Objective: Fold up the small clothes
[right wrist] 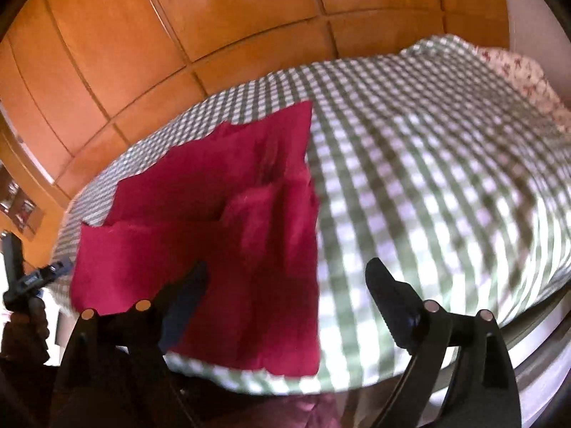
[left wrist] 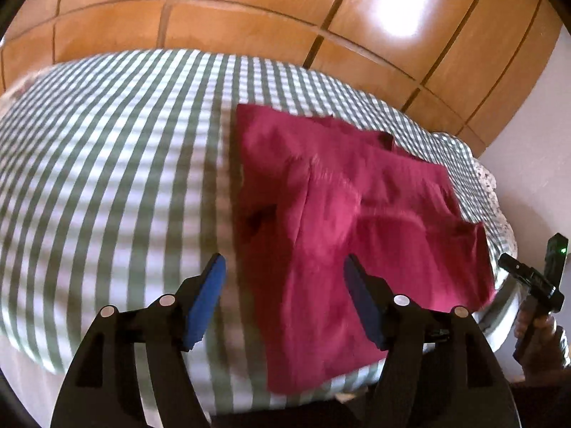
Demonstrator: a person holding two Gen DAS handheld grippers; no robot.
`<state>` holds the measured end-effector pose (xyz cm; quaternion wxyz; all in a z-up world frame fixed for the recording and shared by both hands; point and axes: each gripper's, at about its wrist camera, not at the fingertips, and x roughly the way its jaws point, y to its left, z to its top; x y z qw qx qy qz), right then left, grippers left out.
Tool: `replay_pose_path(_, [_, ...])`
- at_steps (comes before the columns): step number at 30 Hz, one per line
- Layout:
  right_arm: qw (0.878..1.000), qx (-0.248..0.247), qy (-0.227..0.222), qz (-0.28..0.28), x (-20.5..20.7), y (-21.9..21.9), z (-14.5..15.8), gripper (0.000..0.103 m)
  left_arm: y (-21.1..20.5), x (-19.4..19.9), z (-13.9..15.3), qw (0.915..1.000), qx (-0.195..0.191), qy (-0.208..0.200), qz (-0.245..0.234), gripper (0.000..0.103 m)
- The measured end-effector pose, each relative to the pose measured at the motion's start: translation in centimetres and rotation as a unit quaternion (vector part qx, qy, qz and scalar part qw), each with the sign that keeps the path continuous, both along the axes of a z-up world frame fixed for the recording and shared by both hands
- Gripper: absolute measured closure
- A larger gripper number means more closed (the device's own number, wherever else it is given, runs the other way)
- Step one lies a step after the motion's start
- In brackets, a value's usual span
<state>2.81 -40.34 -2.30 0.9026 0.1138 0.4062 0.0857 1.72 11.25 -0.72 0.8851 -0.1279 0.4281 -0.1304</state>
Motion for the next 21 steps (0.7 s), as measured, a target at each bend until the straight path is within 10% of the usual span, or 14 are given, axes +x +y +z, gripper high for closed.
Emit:
replay_pose_path(6, [1.0,-0.02,0.011,-0.009,4.7,1.2,-1.1,0.055,-2.5,3.6,-0.8,0.9999,0.003,0.011,0.0,0.041])
replay_pose_path(8, [0.999,-0.023,0.036,0.0,5.7,1.5,-1.9,0.077,-2.8,4.0,-0.9,0.9998,0.004,0.016,-0.009,0.088])
replay_pose_path(10, [0.998,-0.035,0.044,0.007,5.4,1.8,-2.0,0.093,-3.0,3.4,-0.6,0.9998,0.021,0.0,-0.004,0.095])
replay_pose_path(21, [0.999,0.019,-0.034,-0.001,2.8,0.8,4.7,0.097,-0.3,-0.7,3.7,0.9966,-0.03,-0.077,0.003,0.096])
